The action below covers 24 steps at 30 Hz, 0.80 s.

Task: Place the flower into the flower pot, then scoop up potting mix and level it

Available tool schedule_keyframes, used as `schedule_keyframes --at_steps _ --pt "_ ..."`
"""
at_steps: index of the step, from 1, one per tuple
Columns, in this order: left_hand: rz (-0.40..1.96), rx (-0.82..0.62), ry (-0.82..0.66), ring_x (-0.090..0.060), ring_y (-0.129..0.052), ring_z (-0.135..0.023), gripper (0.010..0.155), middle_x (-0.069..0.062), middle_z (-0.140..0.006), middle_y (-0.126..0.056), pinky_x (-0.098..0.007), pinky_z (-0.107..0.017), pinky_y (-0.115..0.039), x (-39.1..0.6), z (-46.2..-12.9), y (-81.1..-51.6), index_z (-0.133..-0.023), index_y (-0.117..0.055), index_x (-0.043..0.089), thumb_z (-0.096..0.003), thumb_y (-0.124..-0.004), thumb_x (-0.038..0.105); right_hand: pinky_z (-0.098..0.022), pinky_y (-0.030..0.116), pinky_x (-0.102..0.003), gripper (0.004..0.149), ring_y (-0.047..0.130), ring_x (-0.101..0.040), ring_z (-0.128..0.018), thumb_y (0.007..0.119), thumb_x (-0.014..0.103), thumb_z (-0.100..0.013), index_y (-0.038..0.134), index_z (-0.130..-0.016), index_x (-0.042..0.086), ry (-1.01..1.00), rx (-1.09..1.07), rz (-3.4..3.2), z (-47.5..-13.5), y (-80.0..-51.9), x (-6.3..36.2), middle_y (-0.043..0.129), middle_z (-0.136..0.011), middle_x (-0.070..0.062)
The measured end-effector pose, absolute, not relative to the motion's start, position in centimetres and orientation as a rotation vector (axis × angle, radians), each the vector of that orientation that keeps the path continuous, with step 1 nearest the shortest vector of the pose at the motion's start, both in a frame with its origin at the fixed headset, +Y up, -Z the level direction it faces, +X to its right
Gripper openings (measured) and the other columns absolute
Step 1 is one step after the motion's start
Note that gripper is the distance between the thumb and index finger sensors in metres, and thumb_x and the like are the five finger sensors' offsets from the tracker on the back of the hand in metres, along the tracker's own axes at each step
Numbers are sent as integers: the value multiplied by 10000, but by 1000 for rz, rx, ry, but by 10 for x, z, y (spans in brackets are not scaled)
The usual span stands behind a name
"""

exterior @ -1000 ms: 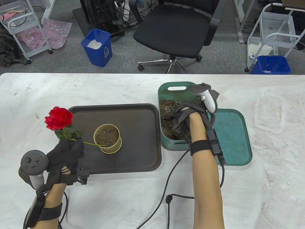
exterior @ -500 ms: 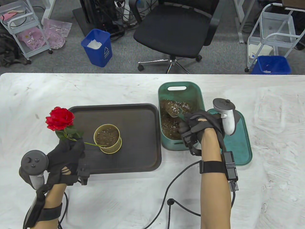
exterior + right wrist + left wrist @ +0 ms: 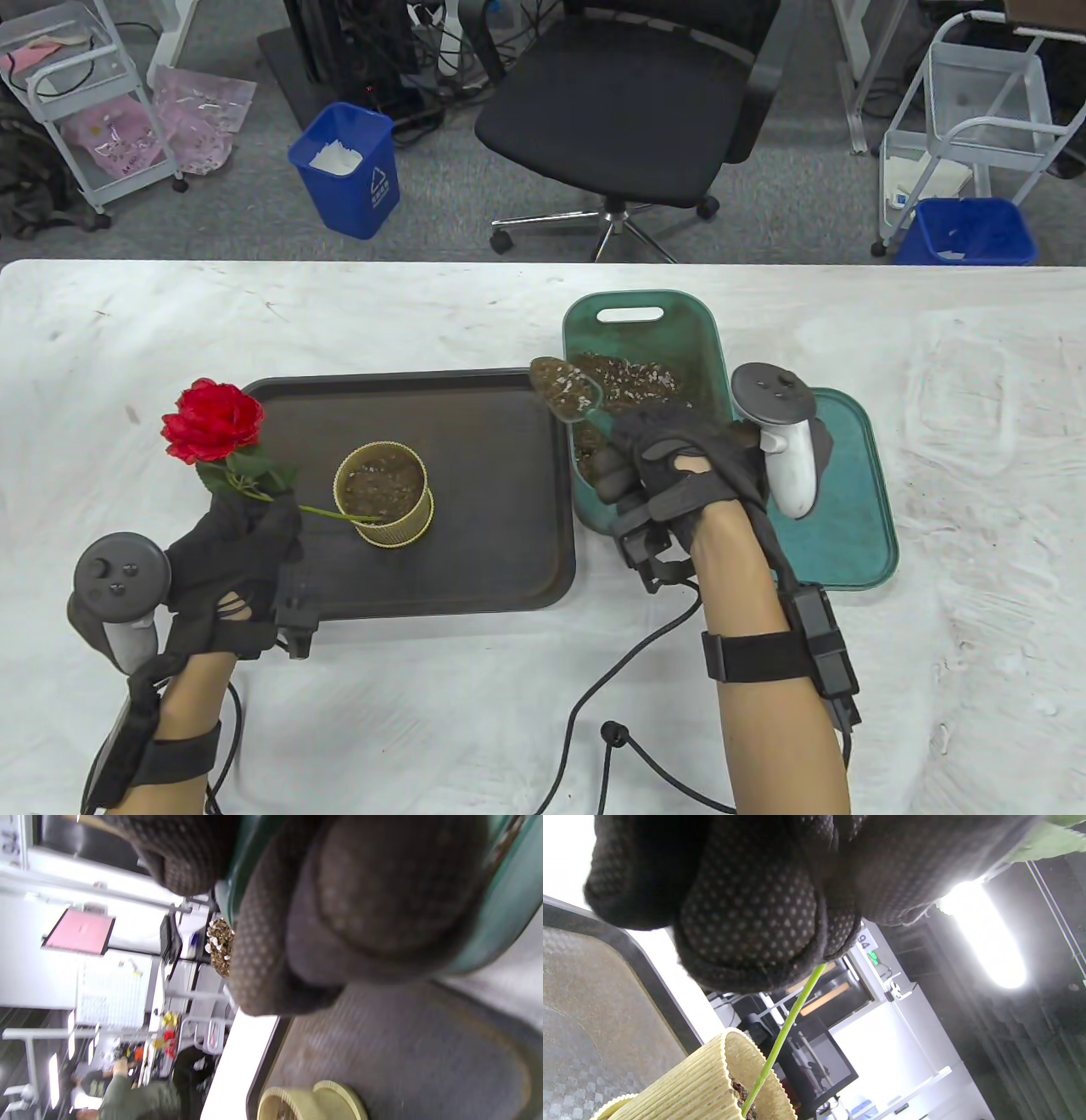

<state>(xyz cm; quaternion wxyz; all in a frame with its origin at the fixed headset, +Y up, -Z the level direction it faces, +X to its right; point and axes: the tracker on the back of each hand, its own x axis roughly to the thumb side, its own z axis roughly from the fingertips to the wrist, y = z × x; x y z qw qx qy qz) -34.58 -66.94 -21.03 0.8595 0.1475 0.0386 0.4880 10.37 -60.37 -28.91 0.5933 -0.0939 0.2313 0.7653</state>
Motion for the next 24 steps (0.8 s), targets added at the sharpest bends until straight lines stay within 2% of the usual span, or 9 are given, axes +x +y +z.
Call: schedule_keyframes --at_steps 8,15,20,24 --pt "1024 311 82 -148 -1133 -231 453 40 -581 -1036 -346 -281 -967 -346 -210 -669 -761 -886 196 -389 -893 454 -107 981 -343 545 1101 -263 -261 741 301 -424 701 -876 -1 727 -43 1784 -286 -628 17 964 -637 -181" --pt "1025 310 81 -147 -1133 -230 453 34 -579 -1037 -345 -279 -967 -346 -210 -669 -761 -887 195 -389 -892 454 -107 980 -345 544 1101 -265 -259 742 302 -425 702 -875 -1 828 -34 1878 -287 -657 -23 964 -636 -182" --pt "1021 311 79 -148 -1133 -230 454 38 -579 -1037 -348 -268 -970 -346 -211 -669 -761 -887 194 -388 -893 453 -82 976 -342 535 1101 -260 -227 757 309 -429 722 -862 -2 763 -36 2043 -288 -655 -39 976 -616 -184" --pt "1017 313 74 -147 -1133 -230 453 36 -579 -1037 -346 -269 -971 -346 -210 -669 -761 -886 196 -389 -893 454 -6 951 -326 499 1088 -237 -127 809 334 -422 806 -817 31 549 8 2315 -283 -640 -53 1023 -534 -169"
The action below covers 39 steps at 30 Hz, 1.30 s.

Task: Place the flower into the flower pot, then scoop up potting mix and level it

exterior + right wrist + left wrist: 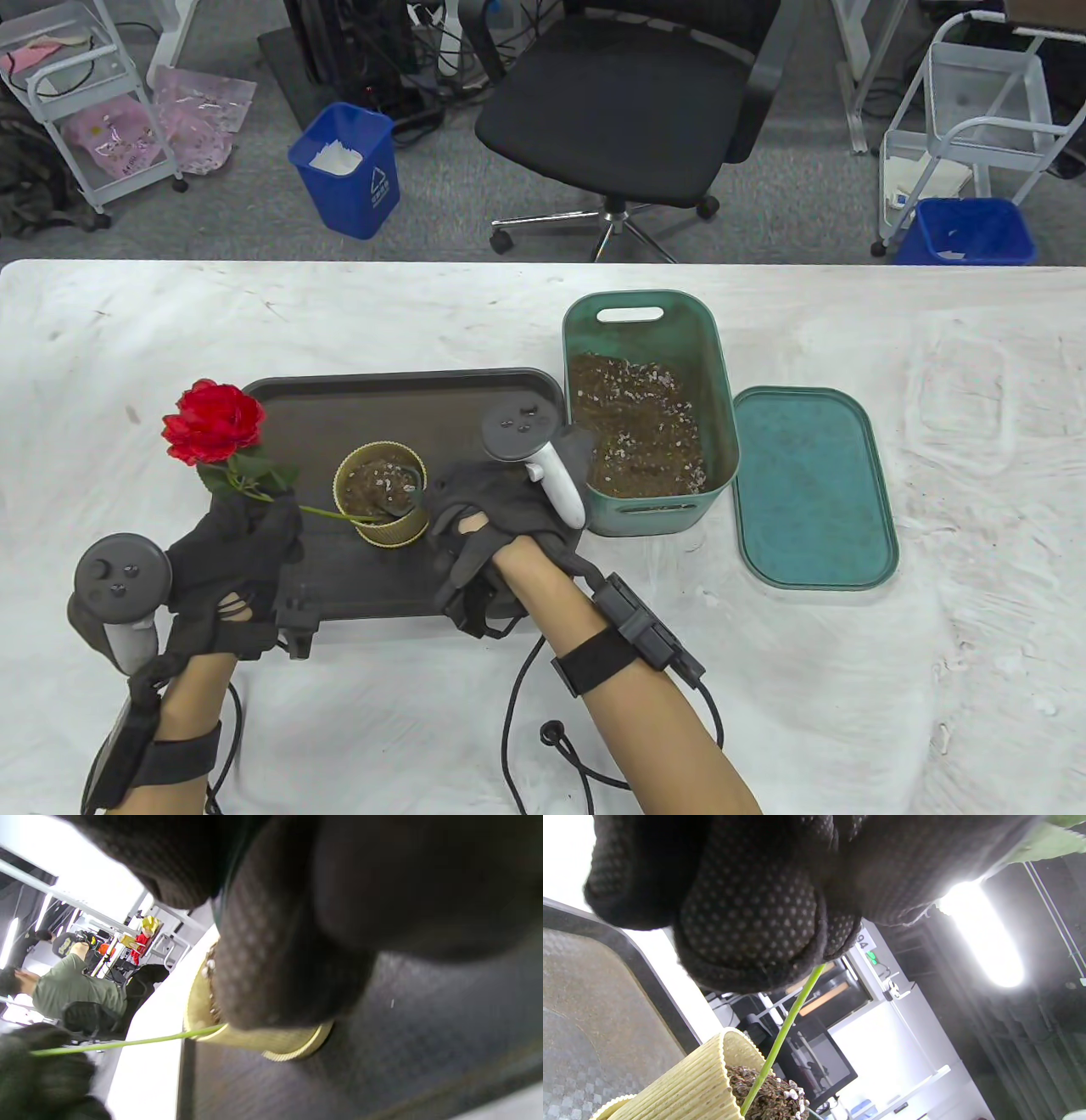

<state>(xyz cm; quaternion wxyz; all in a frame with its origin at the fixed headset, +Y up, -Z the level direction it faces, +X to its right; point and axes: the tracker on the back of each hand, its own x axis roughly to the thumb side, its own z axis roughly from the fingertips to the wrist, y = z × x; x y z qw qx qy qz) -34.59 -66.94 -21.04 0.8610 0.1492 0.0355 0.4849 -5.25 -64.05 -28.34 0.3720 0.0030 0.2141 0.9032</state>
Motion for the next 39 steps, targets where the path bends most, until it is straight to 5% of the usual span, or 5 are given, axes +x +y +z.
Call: schedule_keyframes --at_steps 7,19,28,33,39 --pt "1016 314 75 -148 -1133 -230 452 38 -579 -1037 -347 -270 -970 -346 -210 -670 -761 -886 196 -389 -893 453 40 930 -324 475 1075 -231 -69 848 343 -404 861 -788 65 274 203 2695 -267 -624 -86 1051 -483 -151" --pt "1018 315 78 -149 -1133 -230 453 38 -579 -1037 -346 -281 -968 -345 -210 -669 -761 -887 195 -388 -893 453 -96 947 -369 523 1080 -259 -224 862 321 -373 801 -836 85 -57 431 3018 -236 -601 -99 1015 -593 -128" --pt "1011 317 70 -147 -1133 -230 454 38 -580 -1037 -346 -281 -968 -345 -210 -669 -762 -885 196 -390 -892 454 -92 945 -373 519 1078 -262 -220 853 323 -378 802 -835 81 -116 188 2870 -253 -561 -37 1014 -589 -133" --pt "1015 315 77 -147 -1133 -230 453 39 -579 -1037 -346 -281 -967 -346 -210 -670 -761 -886 195 -389 -893 453 -91 945 -369 519 1077 -260 -219 849 323 -382 799 -837 79 -227 -138 2806 -280 -532 33 1012 -590 -136" --pt "1010 319 79 -147 -1133 -230 453 36 -580 -1036 -346 -281 -967 -346 -210 -670 -762 -885 196 -389 -892 455 -43 967 -341 521 1102 -250 -168 847 326 -393 814 -820 30 -125 -484 2799 -313 -540 96 1027 -554 -167"
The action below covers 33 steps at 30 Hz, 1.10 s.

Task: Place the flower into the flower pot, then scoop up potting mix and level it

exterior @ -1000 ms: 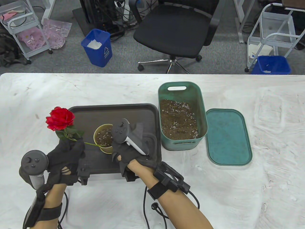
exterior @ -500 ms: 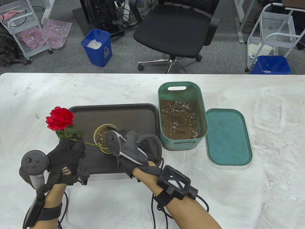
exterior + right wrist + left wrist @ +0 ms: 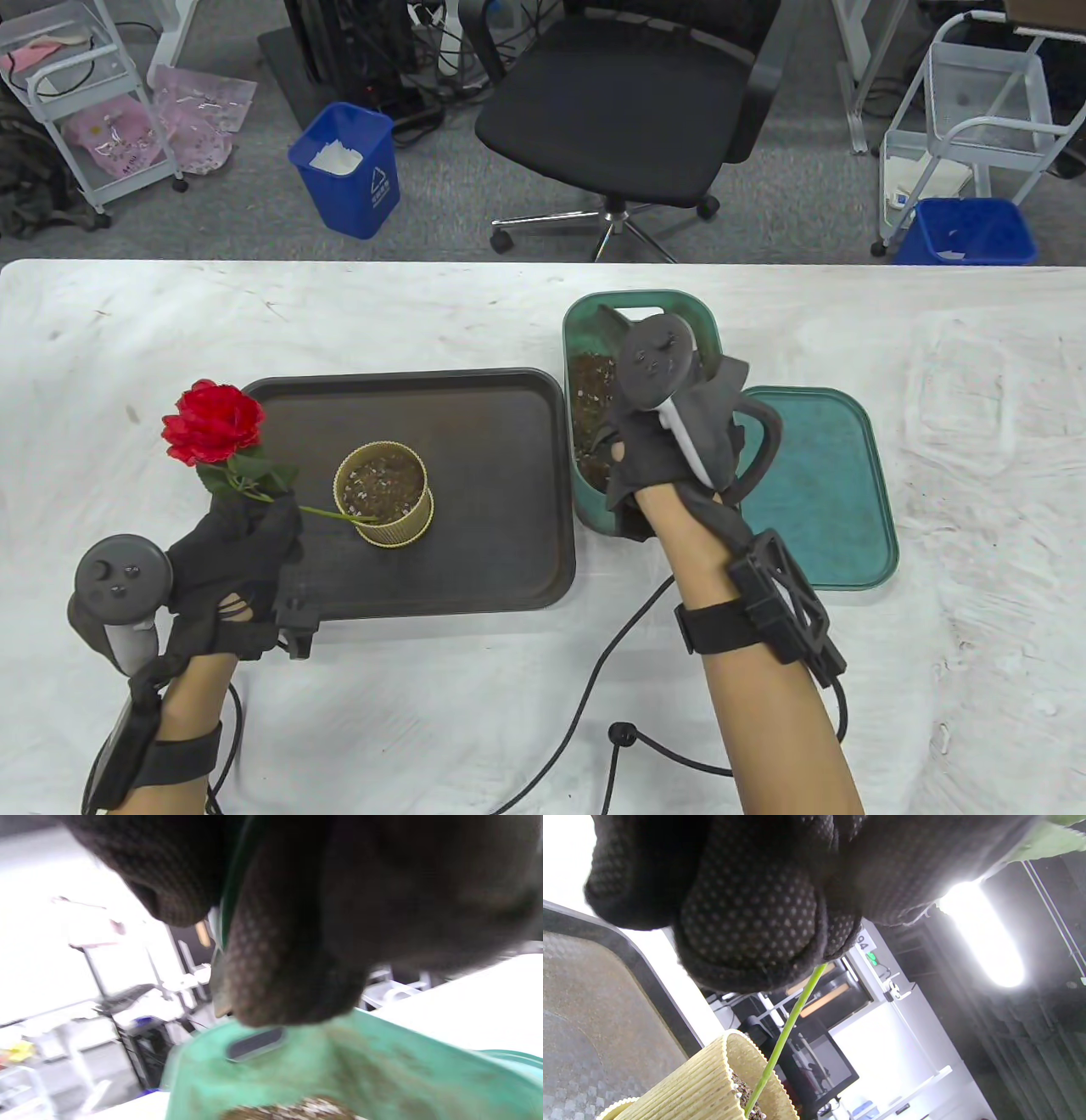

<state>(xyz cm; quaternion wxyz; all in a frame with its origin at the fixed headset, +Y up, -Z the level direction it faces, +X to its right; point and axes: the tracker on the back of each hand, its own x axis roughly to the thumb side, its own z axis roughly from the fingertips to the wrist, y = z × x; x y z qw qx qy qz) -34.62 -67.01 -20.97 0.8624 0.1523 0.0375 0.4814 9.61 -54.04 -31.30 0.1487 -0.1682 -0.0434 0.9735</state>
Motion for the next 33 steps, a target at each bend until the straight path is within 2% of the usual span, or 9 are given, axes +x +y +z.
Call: schedule_keyframes --at_steps 3,6,13,21,33 --pt "1001 323 76 -147 -1133 -229 454 39 -579 -1037 -345 -281 -967 -346 -210 -670 -760 -887 195 -388 -892 454 -3 966 -320 516 1105 -233 -123 847 330 -400 832 -801 5 127 -652 2912 -333 -562 113 1041 -517 -182" --pt "1002 325 81 -149 -1132 -231 453 37 -579 -1037 -346 -282 -967 -346 -210 -670 -760 -887 195 -389 -892 454 17 957 -308 509 1098 -222 -97 840 336 -410 842 -792 0 385 -735 2975 -346 -582 118 1046 -495 -187" --pt "1009 321 91 -148 -1133 -230 453 37 -579 -1037 -346 -282 -967 -347 -210 -671 -761 -886 196 -389 -892 454 49 934 -293 501 1076 -194 -56 824 345 -423 851 -782 -3 703 -714 2945 -355 -609 115 1047 -456 -181" --pt "1012 318 86 -148 -1133 -230 453 37 -579 -1037 -346 -281 -967 -347 -211 -670 -761 -886 197 -389 -891 455 48 918 -306 498 1059 -188 -47 798 356 -435 853 -775 -4 844 -569 2642 -352 -619 124 1042 -429 -168" --pt "1010 320 98 -148 -1133 -229 454 35 -578 -1037 -345 -281 -967 -348 -212 -670 -761 -887 194 -390 -891 455 29 915 -304 516 1054 -190 -71 781 355 -434 818 -796 -11 775 -486 2213 -353 -640 142 1029 -465 -160"
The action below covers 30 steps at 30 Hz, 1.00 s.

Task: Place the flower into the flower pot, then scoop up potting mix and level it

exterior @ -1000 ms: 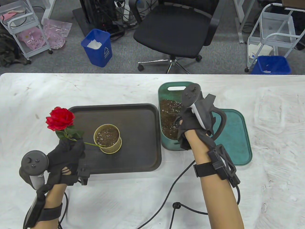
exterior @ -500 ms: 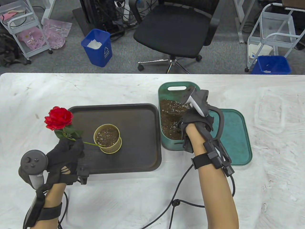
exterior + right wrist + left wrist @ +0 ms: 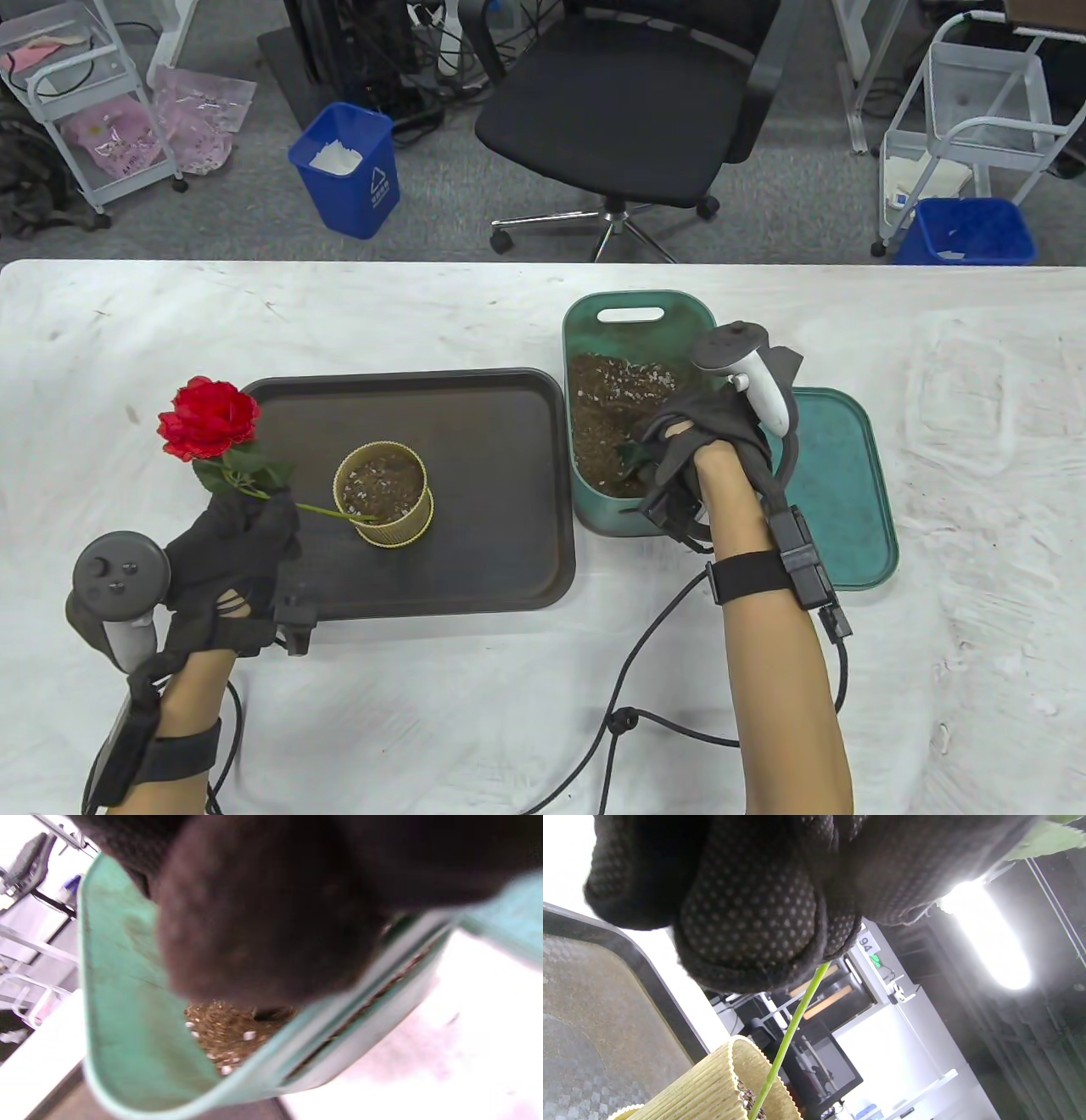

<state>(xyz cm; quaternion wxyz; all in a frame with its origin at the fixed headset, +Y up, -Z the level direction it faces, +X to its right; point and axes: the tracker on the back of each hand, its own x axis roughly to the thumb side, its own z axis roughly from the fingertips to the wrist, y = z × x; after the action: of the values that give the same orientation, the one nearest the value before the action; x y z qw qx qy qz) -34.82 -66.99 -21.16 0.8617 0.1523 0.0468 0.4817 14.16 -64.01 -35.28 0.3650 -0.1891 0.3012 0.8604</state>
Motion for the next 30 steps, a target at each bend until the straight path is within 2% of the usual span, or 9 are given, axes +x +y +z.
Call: schedule_keyframes --at_steps 10,21,30 --pt "1017 319 91 -150 -1133 -229 452 34 -579 -1037 -346 -281 -967 -346 -210 -669 -760 -888 193 -390 -892 453 -27 931 -323 536 1068 -221 -150 768 341 -425 763 -836 -4 701 -529 1993 -352 -661 145 1005 -540 -158" --pt "1025 312 94 -149 -1133 -230 454 37 -580 -1036 -347 -269 -970 -348 -211 -670 -762 -886 195 -390 -890 455 -66 954 -340 526 1083 -239 -198 745 324 -423 744 -846 11 557 -533 1765 -327 -657 159 993 -575 -148" --pt "1028 309 87 -148 -1133 -229 454 37 -580 -1037 -346 -281 -967 -348 -211 -670 -762 -886 195 -389 -890 454 -53 957 -336 525 1087 -236 -186 749 328 -423 750 -840 10 389 -513 1693 -304 -635 166 998 -568 -150"
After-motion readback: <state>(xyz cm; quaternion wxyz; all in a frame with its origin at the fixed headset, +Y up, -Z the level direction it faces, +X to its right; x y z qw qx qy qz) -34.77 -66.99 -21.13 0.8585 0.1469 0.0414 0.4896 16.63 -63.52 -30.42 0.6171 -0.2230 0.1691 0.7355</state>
